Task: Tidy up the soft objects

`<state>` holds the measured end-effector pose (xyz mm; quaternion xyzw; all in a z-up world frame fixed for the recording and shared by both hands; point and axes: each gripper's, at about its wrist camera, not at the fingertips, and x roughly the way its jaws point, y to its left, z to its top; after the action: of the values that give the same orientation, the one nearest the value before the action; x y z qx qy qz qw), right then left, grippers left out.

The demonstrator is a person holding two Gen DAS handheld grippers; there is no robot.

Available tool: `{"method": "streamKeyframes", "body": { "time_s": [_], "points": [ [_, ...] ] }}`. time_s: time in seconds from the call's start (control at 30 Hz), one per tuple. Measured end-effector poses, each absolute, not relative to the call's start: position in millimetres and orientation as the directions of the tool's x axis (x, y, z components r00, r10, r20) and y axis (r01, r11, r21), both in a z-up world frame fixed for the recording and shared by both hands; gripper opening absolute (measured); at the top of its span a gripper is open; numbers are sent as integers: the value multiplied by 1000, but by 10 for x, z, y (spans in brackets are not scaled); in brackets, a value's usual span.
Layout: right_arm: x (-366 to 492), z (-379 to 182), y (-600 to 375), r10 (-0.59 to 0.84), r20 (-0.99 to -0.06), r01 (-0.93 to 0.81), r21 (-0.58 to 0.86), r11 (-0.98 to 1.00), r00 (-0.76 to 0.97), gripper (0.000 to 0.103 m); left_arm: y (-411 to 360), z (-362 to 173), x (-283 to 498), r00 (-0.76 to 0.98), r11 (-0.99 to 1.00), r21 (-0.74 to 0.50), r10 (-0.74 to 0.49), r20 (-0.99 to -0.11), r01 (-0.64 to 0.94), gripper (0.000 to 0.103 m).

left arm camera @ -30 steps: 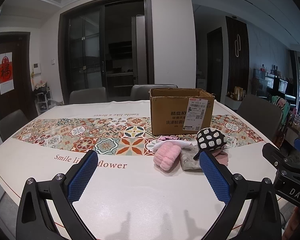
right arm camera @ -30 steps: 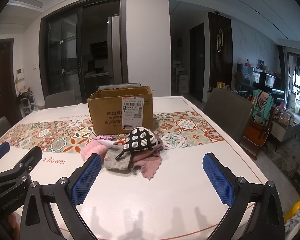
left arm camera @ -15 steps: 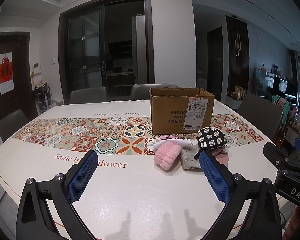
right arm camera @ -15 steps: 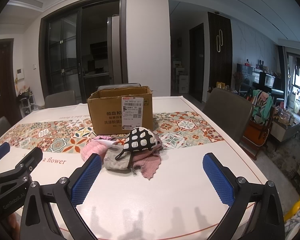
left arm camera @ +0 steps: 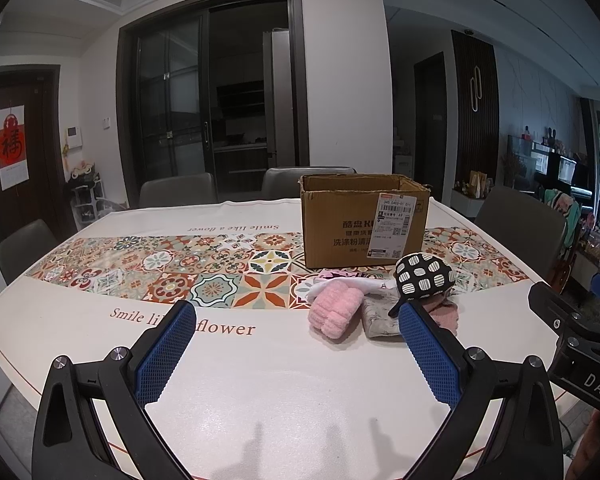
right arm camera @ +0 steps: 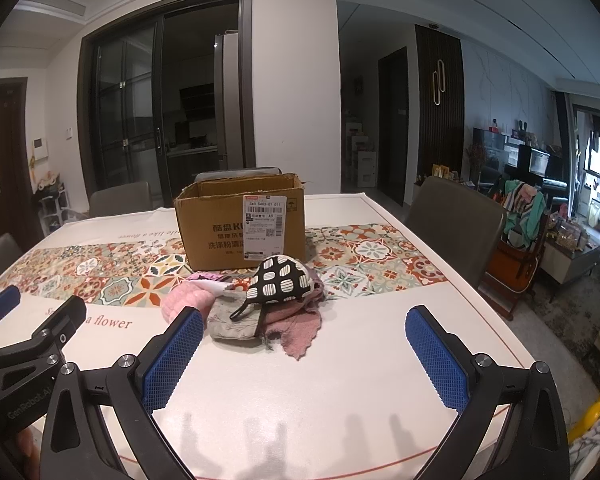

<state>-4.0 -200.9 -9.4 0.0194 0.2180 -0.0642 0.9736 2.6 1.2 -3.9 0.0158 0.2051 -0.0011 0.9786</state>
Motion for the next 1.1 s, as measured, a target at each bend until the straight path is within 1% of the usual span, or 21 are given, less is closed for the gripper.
{"method": "streamKeyframes", "body": {
  "time_s": [0.8,1.1],
  "points": [
    [-41,-101,-2013,-116,-425,133,10,991,898,103,4,-37,26,916,999,30,4,-402,9,103],
    [-5,-106,-2034,-114,-441,133,14,991,891,103,48,-136,69,904,999,26,-6,-427,19,103]
  ]
}}
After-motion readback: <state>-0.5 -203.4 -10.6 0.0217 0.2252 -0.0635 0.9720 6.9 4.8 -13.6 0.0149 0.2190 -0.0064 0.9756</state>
